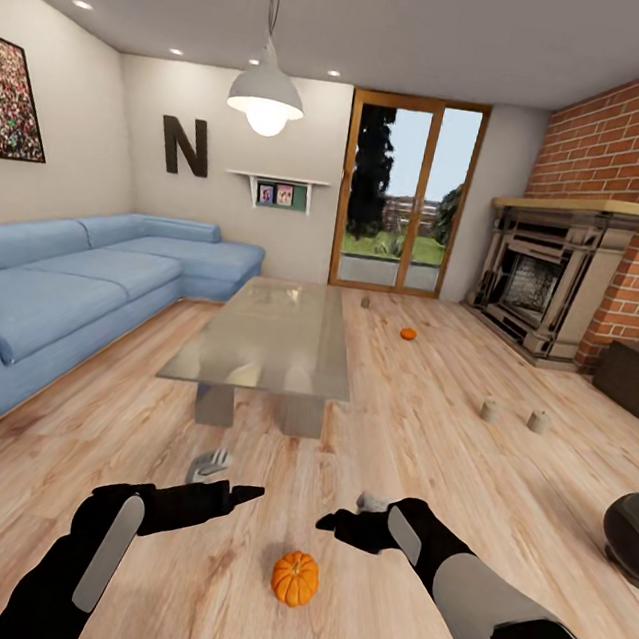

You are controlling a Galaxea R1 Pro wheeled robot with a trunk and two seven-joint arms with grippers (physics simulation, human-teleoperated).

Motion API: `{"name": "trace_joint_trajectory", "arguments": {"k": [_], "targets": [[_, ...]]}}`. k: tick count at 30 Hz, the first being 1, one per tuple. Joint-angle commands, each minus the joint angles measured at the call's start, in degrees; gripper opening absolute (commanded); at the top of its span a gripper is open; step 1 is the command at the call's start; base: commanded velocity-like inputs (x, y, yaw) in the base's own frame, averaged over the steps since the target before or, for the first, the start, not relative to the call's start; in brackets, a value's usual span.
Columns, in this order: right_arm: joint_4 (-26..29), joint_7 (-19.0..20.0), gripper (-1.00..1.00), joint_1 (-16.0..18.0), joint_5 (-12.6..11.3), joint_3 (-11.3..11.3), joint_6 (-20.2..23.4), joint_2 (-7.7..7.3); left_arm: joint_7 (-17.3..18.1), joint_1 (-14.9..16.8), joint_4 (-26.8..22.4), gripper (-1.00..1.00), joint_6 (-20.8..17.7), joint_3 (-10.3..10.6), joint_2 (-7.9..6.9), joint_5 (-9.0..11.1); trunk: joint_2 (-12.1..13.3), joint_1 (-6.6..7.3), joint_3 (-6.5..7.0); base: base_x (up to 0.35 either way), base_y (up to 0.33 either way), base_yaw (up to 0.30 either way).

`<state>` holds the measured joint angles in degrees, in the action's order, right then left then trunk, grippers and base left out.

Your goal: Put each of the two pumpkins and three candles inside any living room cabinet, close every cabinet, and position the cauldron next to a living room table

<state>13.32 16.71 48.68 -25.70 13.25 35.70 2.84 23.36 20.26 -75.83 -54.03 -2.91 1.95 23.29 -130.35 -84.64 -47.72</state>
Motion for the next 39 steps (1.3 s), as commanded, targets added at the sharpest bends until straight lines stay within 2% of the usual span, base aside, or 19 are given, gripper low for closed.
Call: {"name": "trace_joint_trajectory", "arguments": {"k": [1,5,13,21,26,32,34,39], "targets": [[0.04,1.58,1.00,0.02,0.12,0.22,0.16,-0.02,0.37,0.04,-0.02,1.00,-0.37,-0.19,0.07,-0.17,-0.44,-0.21,-0.24,0.000,0.000,0.000],[0.04,3.11,1.00,0.01,0.12,0.30,0.22,-0.14,0.37,0.04,-0.02,1.00,-0.37,-0.17,0.07,-0.17,-2.05,-1.09,-0.96,0.000,0.000,0.000],[0.04,3.34,1.00,-0.02,0.14,0.33,0.17,-0.27,0.38,0.04,-0.02,1.00,-0.37,-0.22,0.07,-0.14,-5.26,-2.85,-2.40,0.000,0.000,0.000],[0.03,2.69,1.00,-0.07,0.37,0.37,0.25,-0.29,0.39,0.04,-0.02,1.00,-0.37,-0.25,0.07,-0.09,-8.46,-4.61,-3.86,0.000,0.000,0.000],[0.01,0.47,1.00,-0.08,0.47,0.45,0.25,-0.29,0.45,0.04,-0.93,1.00,-0.37,-0.25,-0.01,-0.09,-10.47,-5.71,-5.10,0.000,0.000,0.000],[0.04,0.11,1.00,-0.08,0.42,0.46,0.25,-0.29,0.45,0.04,-1.38,1.00,-0.37,-0.25,-0.02,-0.09,-12.88,-7.02,-6.71,0.000,0.000,0.000],[0.04,0.09,1.00,-0.08,0.45,0.50,0.25,-0.29,0.45,0.04,-1.41,1.00,-0.37,-0.25,-0.02,-0.09,-12.92,-7.08,-7.33,0.000,0.000,0.000],[-0.01,0.08,1.00,-0.08,0.47,0.54,0.25,-0.29,0.45,0.04,-1.42,1.00,-0.43,-0.34,-0.02,-0.07,-12.92,-7.08,-7.78,0.000,0.000,0.000]]}}
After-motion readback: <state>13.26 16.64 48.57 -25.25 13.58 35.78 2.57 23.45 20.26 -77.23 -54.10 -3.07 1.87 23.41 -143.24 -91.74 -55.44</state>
